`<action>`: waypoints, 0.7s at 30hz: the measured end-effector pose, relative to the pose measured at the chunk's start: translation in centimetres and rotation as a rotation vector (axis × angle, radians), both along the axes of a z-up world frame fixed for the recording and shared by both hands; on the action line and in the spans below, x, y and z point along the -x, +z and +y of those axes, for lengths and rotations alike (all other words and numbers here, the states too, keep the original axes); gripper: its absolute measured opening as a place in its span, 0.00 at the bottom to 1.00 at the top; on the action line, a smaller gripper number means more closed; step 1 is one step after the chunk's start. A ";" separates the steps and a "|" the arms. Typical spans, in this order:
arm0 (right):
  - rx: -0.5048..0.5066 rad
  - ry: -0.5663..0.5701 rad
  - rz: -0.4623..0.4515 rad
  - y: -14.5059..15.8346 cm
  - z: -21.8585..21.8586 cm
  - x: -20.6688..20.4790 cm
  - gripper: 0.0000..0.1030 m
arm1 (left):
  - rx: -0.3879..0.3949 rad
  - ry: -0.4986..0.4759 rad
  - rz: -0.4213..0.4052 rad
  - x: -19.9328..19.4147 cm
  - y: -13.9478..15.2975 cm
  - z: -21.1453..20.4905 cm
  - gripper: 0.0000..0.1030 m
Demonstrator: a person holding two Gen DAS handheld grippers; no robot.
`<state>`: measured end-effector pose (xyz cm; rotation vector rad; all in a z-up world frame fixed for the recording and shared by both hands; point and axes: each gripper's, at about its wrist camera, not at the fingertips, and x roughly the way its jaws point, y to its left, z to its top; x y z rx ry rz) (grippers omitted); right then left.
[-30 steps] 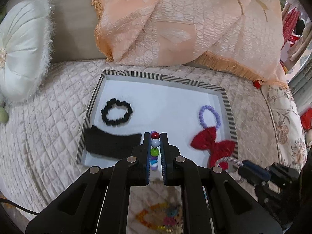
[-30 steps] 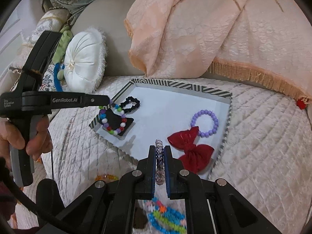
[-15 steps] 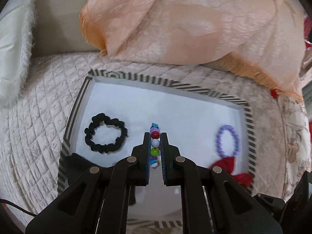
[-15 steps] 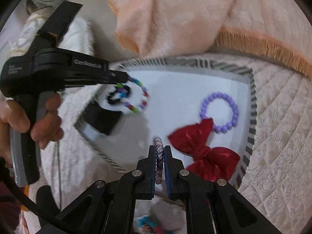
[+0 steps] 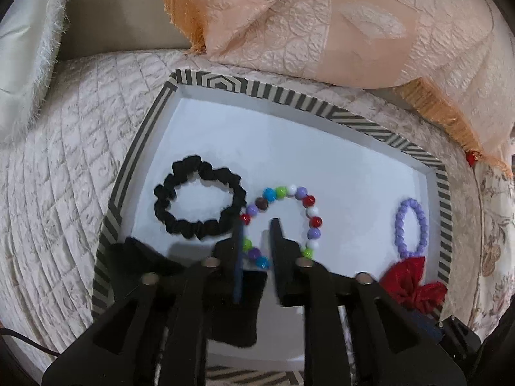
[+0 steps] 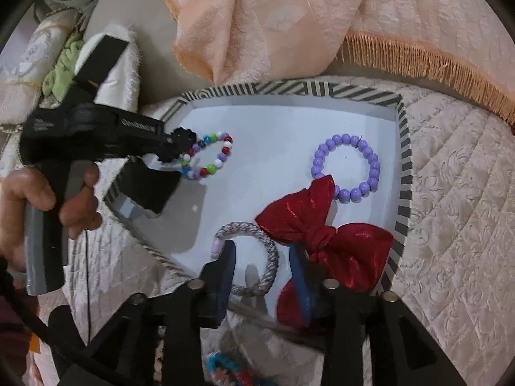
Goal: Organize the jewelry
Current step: 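Open both grippers to drop the bracelets inside the tray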
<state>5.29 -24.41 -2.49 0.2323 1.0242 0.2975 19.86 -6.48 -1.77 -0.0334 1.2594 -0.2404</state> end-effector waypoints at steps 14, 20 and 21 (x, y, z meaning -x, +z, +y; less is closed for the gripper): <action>0.040 -0.047 -0.043 2.9 -0.4 4.1 0.32 | -0.039 0.050 -0.139 8.1 4.2 2.6 0.38; 0.033 -0.070 -0.076 4.8 -0.5 6.7 0.32 | -0.065 0.054 -0.211 12.1 5.6 3.8 0.38; 0.042 -0.072 -0.080 5.1 -0.3 7.2 0.32 | -0.072 0.059 -0.228 12.9 5.8 4.0 0.38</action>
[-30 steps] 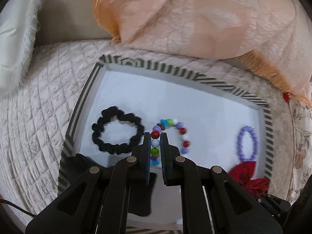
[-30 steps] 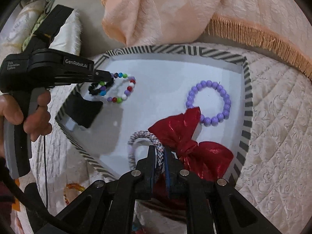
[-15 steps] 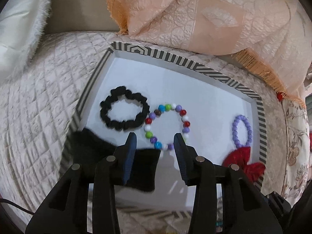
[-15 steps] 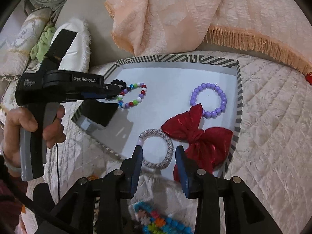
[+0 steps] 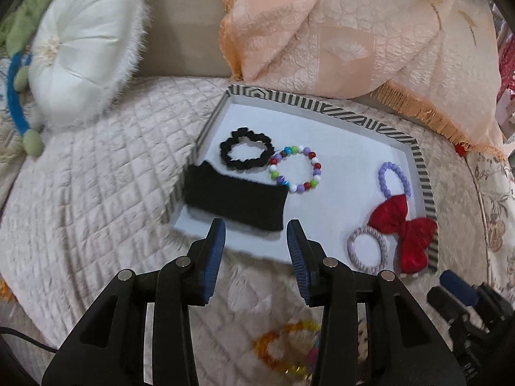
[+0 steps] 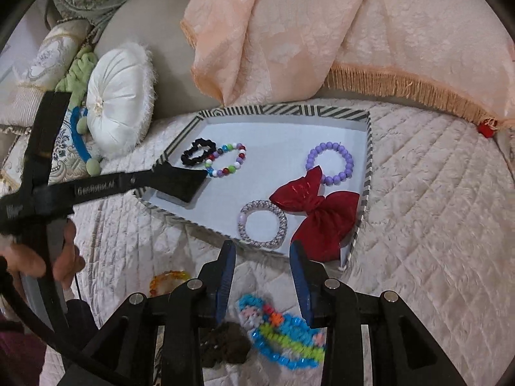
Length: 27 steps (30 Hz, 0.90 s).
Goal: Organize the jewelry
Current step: 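Withdraw both open grippers toward the remaining jewelry beside the tray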
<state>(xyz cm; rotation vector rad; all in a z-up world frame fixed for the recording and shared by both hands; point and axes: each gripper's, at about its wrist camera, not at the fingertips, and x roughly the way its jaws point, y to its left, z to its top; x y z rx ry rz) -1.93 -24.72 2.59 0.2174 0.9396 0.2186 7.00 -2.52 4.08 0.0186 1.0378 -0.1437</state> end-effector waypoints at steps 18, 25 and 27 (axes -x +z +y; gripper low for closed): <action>0.057 -0.060 -0.041 2.1 1.2 5.3 0.32 | -0.004 0.037 -0.105 9.4 2.0 1.5 0.38; 0.056 -0.056 -0.025 1.9 1.5 6.7 0.33 | 0.006 0.011 -0.094 11.5 1.9 0.9 0.38; 0.061 -0.056 -0.023 1.9 1.6 7.2 0.34 | 0.005 0.000 -0.091 11.9 1.9 0.6 0.38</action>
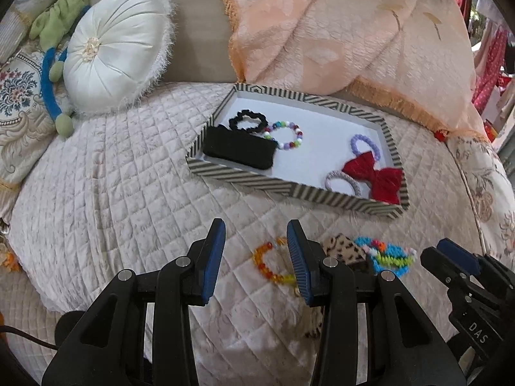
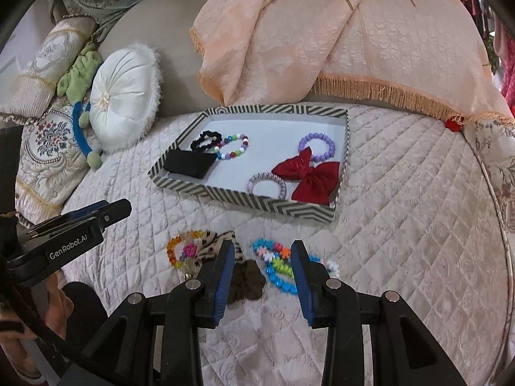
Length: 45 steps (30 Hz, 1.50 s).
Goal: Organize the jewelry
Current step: 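Withdraw both open grippers toward the remaining jewelry beside the tray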
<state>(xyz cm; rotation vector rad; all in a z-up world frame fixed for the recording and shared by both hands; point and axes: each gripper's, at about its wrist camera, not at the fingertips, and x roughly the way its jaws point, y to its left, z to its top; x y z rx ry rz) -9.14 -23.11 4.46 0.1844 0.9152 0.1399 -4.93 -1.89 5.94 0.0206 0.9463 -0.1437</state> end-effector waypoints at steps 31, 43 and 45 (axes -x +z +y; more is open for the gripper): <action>0.012 -0.024 -0.008 0.8 -0.5 4.1 0.42 | -0.021 -0.034 0.044 5.1 -0.7 0.2 0.38; 0.023 -0.029 0.007 0.5 -1.0 5.4 0.47 | 0.042 -0.055 0.131 6.2 -1.7 2.5 0.38; 0.017 -0.040 0.019 0.1 -1.5 5.4 0.47 | 0.058 -0.040 0.148 6.0 -2.1 3.3 0.38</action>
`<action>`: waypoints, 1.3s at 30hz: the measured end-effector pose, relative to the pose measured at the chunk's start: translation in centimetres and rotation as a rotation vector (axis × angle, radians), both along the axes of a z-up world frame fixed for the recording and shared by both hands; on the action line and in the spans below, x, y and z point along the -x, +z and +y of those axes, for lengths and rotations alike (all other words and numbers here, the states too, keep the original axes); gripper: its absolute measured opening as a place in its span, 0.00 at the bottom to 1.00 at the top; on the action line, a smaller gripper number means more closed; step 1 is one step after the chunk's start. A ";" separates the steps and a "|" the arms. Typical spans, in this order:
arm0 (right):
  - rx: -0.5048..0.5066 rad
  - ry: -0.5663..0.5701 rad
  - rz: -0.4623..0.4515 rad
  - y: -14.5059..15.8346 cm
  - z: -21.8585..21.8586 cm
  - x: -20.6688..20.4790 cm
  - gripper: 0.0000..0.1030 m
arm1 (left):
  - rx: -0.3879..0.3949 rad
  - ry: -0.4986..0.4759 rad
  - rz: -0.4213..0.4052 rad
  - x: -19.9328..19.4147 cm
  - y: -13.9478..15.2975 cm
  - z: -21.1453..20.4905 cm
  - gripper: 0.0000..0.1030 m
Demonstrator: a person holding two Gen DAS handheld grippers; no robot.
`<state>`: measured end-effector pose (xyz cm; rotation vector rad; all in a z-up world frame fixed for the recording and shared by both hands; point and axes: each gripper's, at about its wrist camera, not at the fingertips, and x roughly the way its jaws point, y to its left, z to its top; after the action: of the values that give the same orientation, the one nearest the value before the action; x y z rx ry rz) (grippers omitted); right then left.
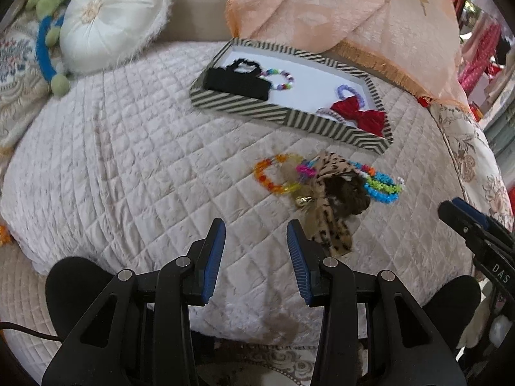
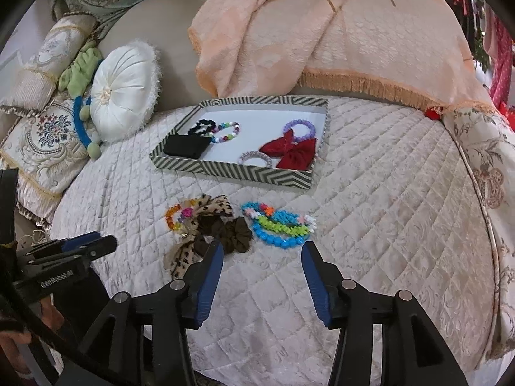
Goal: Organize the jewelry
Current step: 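Withdraw both open grippers toward the remaining jewelry beside the tray, then grasp the orange bead bracelet with the left gripper while the right gripper grasps the blue-green bead bracelet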
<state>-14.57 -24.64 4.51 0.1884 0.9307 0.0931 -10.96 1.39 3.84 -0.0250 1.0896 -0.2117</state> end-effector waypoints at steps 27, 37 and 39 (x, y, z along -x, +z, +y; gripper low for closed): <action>0.002 0.043 0.069 -5.0 -2.6 -5.0 0.47 | 0.001 0.027 0.157 -9.8 -6.6 -0.6 0.42; 0.047 0.138 0.076 -5.8 -1.9 -7.3 0.47 | -0.036 -0.011 0.162 -11.5 -7.9 -2.4 0.42; 0.075 0.190 0.083 -6.0 -1.1 -7.7 0.47 | -0.038 -0.016 0.161 -11.7 -8.0 -2.6 0.42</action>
<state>-6.85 -25.72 -1.45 0.0343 1.0317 0.2266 0.78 -1.24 -4.13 0.0010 1.2543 -0.2059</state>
